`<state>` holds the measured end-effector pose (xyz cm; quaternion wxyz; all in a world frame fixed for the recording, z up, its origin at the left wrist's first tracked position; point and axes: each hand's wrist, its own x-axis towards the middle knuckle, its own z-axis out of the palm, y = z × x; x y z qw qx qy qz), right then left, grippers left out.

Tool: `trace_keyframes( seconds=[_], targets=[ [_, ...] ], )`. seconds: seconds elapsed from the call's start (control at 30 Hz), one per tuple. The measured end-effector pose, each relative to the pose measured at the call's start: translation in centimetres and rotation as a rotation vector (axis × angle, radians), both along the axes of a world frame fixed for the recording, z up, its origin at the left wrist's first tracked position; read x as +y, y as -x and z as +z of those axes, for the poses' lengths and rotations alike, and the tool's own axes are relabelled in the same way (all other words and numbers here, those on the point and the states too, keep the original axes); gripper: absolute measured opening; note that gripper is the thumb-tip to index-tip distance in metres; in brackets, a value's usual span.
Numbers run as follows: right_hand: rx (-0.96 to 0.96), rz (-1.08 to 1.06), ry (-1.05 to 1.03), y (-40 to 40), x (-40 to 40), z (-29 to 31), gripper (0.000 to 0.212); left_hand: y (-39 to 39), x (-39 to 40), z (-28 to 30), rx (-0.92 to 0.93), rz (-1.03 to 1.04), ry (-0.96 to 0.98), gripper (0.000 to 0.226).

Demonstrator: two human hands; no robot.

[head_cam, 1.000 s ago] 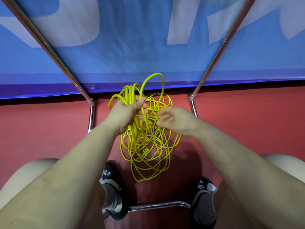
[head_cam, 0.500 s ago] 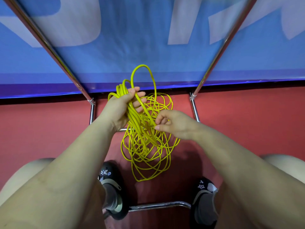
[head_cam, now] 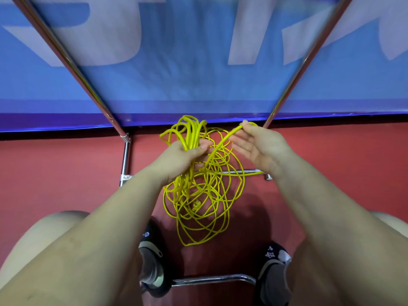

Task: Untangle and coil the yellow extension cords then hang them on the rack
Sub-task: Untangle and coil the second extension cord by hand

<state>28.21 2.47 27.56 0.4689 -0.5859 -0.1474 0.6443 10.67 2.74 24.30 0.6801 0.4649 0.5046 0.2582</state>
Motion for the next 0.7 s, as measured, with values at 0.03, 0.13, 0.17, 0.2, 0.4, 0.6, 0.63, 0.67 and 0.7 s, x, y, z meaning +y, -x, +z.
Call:
trace_keyframes(
  seconds=[0.03,0.13,0.17,0.2,0.4,0.6,0.63,0.67,0.7],
  targets=[
    [0.03,-0.02,0.011,0.1,0.1,0.0,0.016,-0.1,-0.1,0.0,0.014,-0.031,-0.009,0.017],
    [0.101,-0.08,0.022,0.1,0.2,0.2,0.016,-0.2,-0.3,-0.2,0.055,-0.099,-0.026,0.022],
    [0.121,-0.096,0.016,0.0,0.2,0.2,0.015,-0.2,-0.4,-0.2,0.065,-0.109,-0.037,0.02],
    [0.142,-0.109,0.003,0.0,0.3,0.2,0.015,-0.2,-0.4,-0.2,0.066,-0.118,-0.053,0.015],
    [0.128,0.055,-0.163,0.1,0.1,0.3,0.02,-0.2,0.0,0.1,-0.014,0.014,-0.041,0.015],
    [-0.716,0.665,-0.339,0.7,-1.4,-2.2,0.034,0.6,1.0,1.2,-0.145,0.2,0.056,0.017],
    [-0.76,0.759,-0.362,0.9,-1.8,-2.7,0.035,0.7,1.1,1.5,-0.179,0.213,0.076,0.017],
    [-0.783,0.845,-0.385,1.1,-2.2,-3.1,0.036,0.7,1.1,1.7,-0.212,0.226,0.097,0.017],
    [-0.8,0.918,-0.396,1.3,-2.5,-3.4,0.038,0.7,1.1,1.9,-0.245,0.238,0.116,0.017]
  ],
)
